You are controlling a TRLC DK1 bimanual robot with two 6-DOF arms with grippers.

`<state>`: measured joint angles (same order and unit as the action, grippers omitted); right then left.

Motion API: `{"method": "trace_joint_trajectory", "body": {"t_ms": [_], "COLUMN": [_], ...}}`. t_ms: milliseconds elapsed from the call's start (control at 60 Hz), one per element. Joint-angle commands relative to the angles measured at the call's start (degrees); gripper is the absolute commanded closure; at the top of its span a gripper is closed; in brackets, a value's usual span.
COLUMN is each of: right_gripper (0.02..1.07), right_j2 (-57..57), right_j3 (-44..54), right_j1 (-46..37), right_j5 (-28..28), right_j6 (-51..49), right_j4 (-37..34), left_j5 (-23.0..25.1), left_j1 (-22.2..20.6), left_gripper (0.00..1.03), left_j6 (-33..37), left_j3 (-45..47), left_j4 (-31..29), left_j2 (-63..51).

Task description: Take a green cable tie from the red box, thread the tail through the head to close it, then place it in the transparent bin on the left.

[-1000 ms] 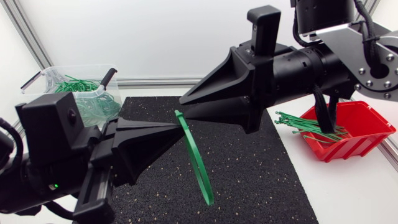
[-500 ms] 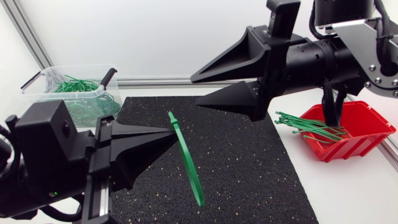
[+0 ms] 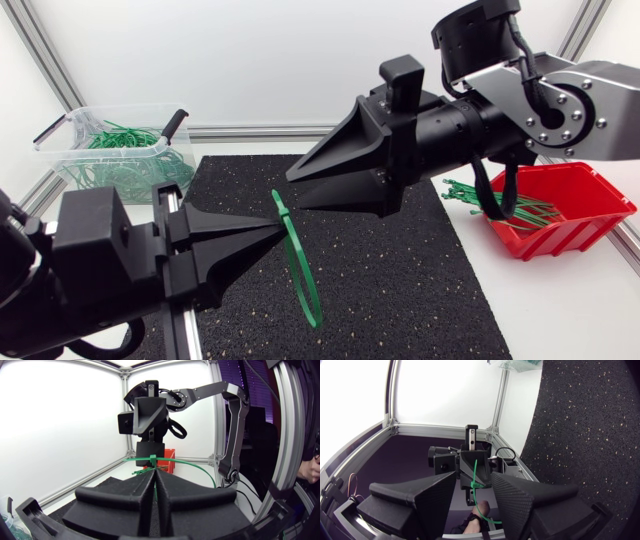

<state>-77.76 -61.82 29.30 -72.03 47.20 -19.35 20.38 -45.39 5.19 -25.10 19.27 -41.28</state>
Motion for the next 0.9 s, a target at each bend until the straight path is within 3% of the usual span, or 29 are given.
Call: {"method": "trace_joint_trajectory", "body": {"t_ms": [0,67,133,267,667,783,883], "right_gripper": [0.52,0.54,0.67,0.79,0.79,1.01,1.01], "right_j2": [-1.5,-1.8,-1.8,-1.8,-2.0,-1.5,-1.3], "right_j3": [-1.3,-1.4,-1.2,-1.1,-1.0,-1.0,-1.1], "right_j1": [0.9,1.2,1.3,1.7,3.1,2.4,2.3], "right_j5": [-0.4,-0.5,-0.5,-0.5,-0.4,-0.1,0.1], "right_j6": [-3.9,-5.4,-6.6,-8.2,-12.5,-13.4,-13.5], "right_j4": [-1.7,-2.7,-2.9,-3.6,-8.2,-8.2,-8.8], "left_j5": [-0.9,-1.2,-1.8,-3.7,-6.2,-7.5,-8.7], "left_j1": [-0.8,-1.3,-1.7,-3.0,-4.8,-6.1,-7.5], "left_gripper": [0.99,0.99,0.99,0.99,0.99,0.99,0.99], "left_j6": [3.5,4.6,5.8,8.8,11.6,11.8,11.9], "left_j3": [1.1,1.2,1.4,2.1,1.7,1.7,1.6], "left_j4": [-0.2,-0.5,-0.5,-0.5,-1.2,-1.5,-1.7], "left_j2": [-0.1,-0.3,-0.5,-0.9,-1.2,-1.3,-1.3]}}
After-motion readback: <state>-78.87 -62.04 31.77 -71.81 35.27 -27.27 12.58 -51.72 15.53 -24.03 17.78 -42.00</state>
